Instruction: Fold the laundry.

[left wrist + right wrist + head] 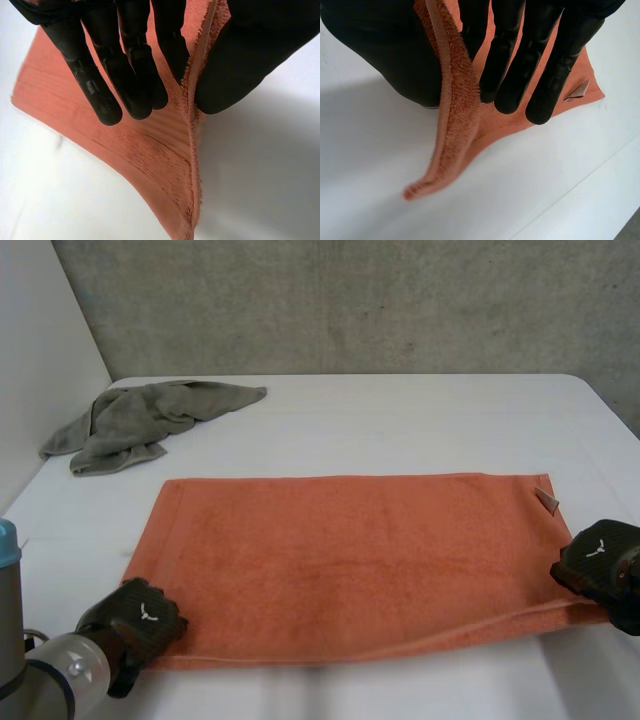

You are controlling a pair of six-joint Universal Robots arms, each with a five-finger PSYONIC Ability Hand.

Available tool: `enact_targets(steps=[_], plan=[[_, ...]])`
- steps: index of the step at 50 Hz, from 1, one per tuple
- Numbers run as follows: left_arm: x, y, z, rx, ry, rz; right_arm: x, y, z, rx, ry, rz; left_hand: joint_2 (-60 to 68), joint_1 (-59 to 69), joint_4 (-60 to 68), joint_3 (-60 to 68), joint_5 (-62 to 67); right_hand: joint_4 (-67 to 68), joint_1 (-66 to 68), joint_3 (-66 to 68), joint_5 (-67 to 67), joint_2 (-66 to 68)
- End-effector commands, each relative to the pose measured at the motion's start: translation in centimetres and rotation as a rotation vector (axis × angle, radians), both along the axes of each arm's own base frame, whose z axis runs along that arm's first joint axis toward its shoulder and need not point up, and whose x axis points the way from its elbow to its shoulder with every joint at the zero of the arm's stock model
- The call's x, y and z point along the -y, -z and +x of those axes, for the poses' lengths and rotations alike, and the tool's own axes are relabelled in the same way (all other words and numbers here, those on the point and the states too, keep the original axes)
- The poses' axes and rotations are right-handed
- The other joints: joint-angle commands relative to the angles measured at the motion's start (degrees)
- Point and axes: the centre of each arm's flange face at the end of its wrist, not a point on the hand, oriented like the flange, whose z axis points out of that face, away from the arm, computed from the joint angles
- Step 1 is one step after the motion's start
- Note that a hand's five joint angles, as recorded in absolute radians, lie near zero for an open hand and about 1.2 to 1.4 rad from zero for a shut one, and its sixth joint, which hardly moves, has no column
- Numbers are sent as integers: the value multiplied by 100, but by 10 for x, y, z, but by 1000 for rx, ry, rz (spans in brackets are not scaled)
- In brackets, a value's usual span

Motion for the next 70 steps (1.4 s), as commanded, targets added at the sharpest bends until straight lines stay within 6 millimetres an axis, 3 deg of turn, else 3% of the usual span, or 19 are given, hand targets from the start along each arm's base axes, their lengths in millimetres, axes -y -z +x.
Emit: enact_targets(steps=[1,6,11,12,20,27,28,29,30,31,32,35,39,42,47,53,58,62,70], plan=[[48,-3,-27,-75,31,-170,37,9,2,40,46,-94,1154,1392,1142,1190,1388,1189,2305,1211,1358,1261],[102,4,-57,-129,52,-310,72,24,13,103,88,-136,1154,1392,1142,1190,1388,1189,2305,1211,1358,1261],[143,10,-75,-164,41,-399,105,33,34,95,85,-224,1154,1392,1142,1190,1388,1189,2305,1211,1358,1261],[157,14,-80,-169,29,-424,120,39,39,79,92,-263,1154,1392,1142,1190,1388,1189,2305,1211,1358,1261],[202,34,-97,-190,12,-517,181,54,58,79,101,-420,1154,1392,1142,1190,1388,1189,2305,1211,1358,1261],[234,37,-109,-248,3,-679,212,66,76,106,76,-525,1154,1392,1142,1190,1388,1189,2305,1211,1358,1261],[235,38,-110,-255,6,-692,217,68,80,115,77,-546,1154,1392,1142,1190,1388,-770,346,-748,-601,-698],[236,37,-111,-262,5,-707,218,69,80,117,81,-554,1090,1328,1077,1126,1323,-3621,-2505,-3599,-3452,-3549],[238,37,-112,-272,5,-737,219,70,82,118,82,-560,-2225,-1987,-2237,-2189,-1991,-5811,-4695,-5789,-5642,-5739],[238,38,-112,-275,4,-747,220,70,83,119,83,-564,-4506,-4268,-4519,-4470,-4273,-5811,-4695,-5789,-5642,-5739],[238,37,-113,-280,3,-758,218,70,86,126,86,-567,-5846,-5608,-5858,-5810,-5612,-5811,-4695,-5789,-5642,-5739],[233,38,-114,-298,9,-784,216,63,88,139,94,-579,-5846,-5608,-5858,-5810,-5612,-5811,-4695,-5789,-5642,-5739],[223,32,-117,-320,12,-814,210,34,83,240,154,-592,-5846,-5608,-5858,-5810,-5612,-5811,-4695,-5789,-5642,-5739],[214,24,-110,-313,-8,-806,192,11,78,355,200,-568,-5846,-5608,-5858,-5810,-5612,-5811,-4695,-5789,-5642,-5739],[193,12,-95,-324,-54,-773,171,-5,50,445,262,-504,-5846,-5608,-5858,-5810,-5612,-5811,-4695,-5789,-5642,-5739],[150,2,-81,-468,-96,-665,138,22,19,466,266,-280,-5846,-5608,-5858,-5810,-5612,-5811,-4695,-5789,-5642,-5739],[135,-2,-75,-566,-136,-612,123,49,-2,482,305,-155,-5846,-5608,-5858,-5810,-5612,-4966,-3850,-4944,-4797,-4893],[126,-3,-75,-628,-152,-577,121,59,-12,489,329,-140,-5846,-5608,-5858,-5810,-5612,-3956,-2840,-3934,-3787,-3884],[123,-1,-77,-637,-147,-563,132,73,-25,490,346,-196,-5846,-5608,-5858,-5810,-5612,-3331,-2215,-3309,-3162,-3259]])
